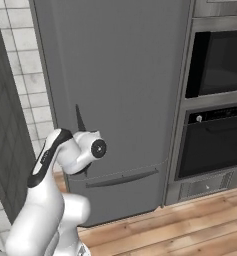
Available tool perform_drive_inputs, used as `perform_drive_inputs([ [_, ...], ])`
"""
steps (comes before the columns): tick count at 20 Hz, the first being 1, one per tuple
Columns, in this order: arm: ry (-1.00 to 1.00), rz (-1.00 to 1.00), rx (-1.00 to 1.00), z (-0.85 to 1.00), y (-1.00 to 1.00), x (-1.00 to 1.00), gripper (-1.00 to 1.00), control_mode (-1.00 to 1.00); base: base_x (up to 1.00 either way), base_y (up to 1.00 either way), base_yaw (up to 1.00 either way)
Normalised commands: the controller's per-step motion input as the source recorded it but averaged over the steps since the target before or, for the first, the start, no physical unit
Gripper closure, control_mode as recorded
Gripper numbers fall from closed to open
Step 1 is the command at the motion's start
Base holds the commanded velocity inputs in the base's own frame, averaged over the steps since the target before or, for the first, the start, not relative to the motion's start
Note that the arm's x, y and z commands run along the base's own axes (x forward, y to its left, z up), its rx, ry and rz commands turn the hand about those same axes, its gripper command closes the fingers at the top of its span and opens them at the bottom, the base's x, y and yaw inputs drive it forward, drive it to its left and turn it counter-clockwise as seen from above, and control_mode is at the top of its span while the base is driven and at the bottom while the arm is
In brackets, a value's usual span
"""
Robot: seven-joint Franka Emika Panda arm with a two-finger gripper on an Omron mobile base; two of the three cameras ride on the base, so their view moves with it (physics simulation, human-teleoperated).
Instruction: Open the fridge, grab two sodas, and place both sodas inside the bowl with ice on the dining counter.
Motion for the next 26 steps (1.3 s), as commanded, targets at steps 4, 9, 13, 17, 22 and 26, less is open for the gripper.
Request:
perform_drive_inputs([
  [4, -0.11, 0.03, 0.01, -0.27, 0.42, 0.24, -1.0, -1.0, 0.0, 0.0, 0.0],
  [9, -0.14, 0.01, 0.02, -0.19, 0.01, 0.15, -1.0, -1.0, 0.0, 0.0, 0.0],
  [13, -0.14, 0.05, 0.03, -0.25, 0.01, 0.18, -1.0, -1.0, 0.0, 0.0, 0.0],
  [17, -0.11, 0.05, 0.04, -0.23, 0.0, 0.23, -1.0, -1.0, 0.0, 0.0, 0.0],
  [22, -0.09, 0.02, 0.08, -0.06, 0.0, 0.22, -1.0, -1.0, 0.0, 0.0, 0.0],
  [26, -0.03, 0.0, 0.05, -0.01, 0.0, 0.21, -1.0, -1.0, 0.0, 0.0, 0.0],
])
